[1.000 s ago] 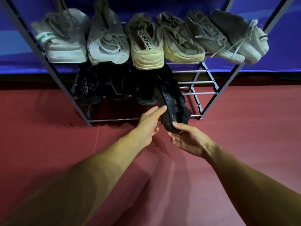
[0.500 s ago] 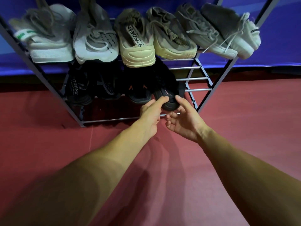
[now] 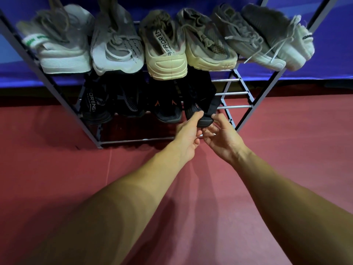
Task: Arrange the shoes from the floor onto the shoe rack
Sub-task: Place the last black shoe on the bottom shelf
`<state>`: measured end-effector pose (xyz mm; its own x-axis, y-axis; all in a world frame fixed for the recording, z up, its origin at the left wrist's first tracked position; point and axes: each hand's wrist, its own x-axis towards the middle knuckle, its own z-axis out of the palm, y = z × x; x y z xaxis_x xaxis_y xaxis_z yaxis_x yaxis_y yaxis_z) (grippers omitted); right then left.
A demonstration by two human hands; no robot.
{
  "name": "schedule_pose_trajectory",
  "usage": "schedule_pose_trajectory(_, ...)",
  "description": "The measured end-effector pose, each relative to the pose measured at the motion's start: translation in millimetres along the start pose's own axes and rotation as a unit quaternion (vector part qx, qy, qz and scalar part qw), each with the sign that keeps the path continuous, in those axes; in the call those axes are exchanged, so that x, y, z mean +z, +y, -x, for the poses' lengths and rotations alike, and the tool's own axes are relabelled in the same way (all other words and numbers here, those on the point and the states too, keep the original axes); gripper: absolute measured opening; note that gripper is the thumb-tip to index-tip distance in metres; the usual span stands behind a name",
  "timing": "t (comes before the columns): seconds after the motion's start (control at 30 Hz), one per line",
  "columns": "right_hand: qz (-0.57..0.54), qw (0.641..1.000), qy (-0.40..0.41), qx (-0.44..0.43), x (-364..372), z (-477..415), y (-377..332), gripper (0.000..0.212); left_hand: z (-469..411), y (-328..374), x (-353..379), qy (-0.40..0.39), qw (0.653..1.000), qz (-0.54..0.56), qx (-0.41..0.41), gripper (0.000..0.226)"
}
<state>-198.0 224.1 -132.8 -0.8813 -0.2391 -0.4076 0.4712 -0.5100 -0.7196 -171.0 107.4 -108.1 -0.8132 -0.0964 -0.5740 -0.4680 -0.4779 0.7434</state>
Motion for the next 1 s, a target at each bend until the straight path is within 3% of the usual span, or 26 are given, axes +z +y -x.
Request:
schedule_pose_trajectory(0.27, 0.055, 0.993, 0.1, -0.021, 21.1, -18.4, -1.5, 0.016, -7.3, -6.2, -18.6, 0.09, 0.995, 0.03, 0.008, 0.038)
schedule_pose_trajectory(0.37, 0.079, 0.99, 0.116, -0.018, 23.9, -20.4, -3.7, 0.013, -13.1, 1.3, -36.2, 0.121, 0.991, 0.05, 0.026, 0.025)
schedule_pose_trajectory(0.6, 0.084, 0.975, 0.198, -0.057, 47.5, -28.6, -2.4, 0.016, -14.8, 16.7, -46.1, 0.096, 0.994, 0.035, 0.028, 0.013)
schedule_pose_trajectory(0.8, 0.08, 0.976, 0.2, -0.044, 47.9, -19.7, -0.3, 0.021, -7.1, 19.5, -54.9, 0.087, 0.996, -0.003, 0.015, 0.018)
schedule_pose_trajectory(1.0, 0.213, 0.962, 0.168, -0.003, 65.4, 23.3, -3.3, 0.025, 26.6, 34.5, -60.0, 0.077, 0.995, -0.065, 0.005, 0.028)
